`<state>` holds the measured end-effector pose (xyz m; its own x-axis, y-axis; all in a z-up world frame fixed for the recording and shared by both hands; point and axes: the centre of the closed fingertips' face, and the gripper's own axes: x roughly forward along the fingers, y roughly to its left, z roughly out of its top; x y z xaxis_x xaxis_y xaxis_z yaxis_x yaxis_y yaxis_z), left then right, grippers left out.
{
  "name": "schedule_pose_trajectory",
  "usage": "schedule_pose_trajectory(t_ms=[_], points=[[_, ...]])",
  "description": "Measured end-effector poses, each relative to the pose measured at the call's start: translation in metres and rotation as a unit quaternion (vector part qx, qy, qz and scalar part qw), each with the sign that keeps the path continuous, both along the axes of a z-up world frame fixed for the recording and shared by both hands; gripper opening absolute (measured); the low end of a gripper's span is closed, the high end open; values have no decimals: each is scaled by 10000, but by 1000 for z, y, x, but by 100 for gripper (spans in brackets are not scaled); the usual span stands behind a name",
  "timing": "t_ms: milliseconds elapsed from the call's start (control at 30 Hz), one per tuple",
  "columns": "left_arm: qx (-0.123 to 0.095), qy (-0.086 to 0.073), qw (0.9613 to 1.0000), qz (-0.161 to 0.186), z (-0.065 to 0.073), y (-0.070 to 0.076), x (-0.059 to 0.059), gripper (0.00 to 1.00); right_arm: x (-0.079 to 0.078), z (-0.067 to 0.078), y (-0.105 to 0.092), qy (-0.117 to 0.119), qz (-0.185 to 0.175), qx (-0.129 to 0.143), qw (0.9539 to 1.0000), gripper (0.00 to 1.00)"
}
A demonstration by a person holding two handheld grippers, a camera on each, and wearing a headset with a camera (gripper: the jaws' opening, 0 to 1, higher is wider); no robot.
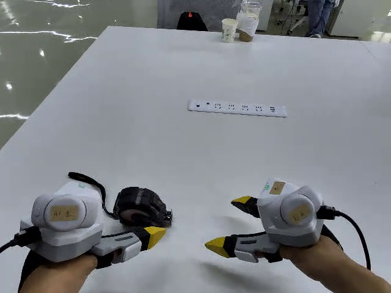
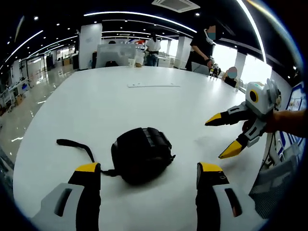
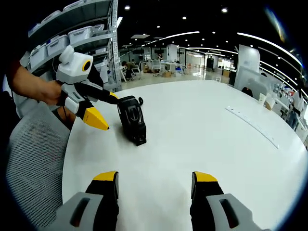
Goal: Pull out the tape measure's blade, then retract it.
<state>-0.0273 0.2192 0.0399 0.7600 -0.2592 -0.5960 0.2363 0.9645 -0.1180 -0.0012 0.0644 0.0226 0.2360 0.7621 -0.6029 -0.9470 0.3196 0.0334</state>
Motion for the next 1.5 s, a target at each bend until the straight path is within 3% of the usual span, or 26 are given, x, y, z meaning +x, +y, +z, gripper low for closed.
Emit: schedule_pose_trajectory(t_ms=[333,533,933,1100,1300,1500], points=[[31,-245,9988,-412,5,-2,-5,83,-11,4,-18,25,-259,210,9994,67],[65,-250,9982,-543,4,-2,-11,85,-15,4,-30,121,-482,328,9982,72],[165,-341,9946,-970,4,-5,-23,96,-19,22,-47,-116,-784,789,9937,83],[64,-364,9941,-1018,5,-6,-26,99,-24,25,-50,-83,-858,927,9920,89],[-59,-479,9914,-1216,12,-13,-30,99,-33,19,-57,-55,-837,818,9931,93],[-90,-553,9891,-1359,18,-18,-35,99,-37,22,-62,1,-936,895,9916,97]])
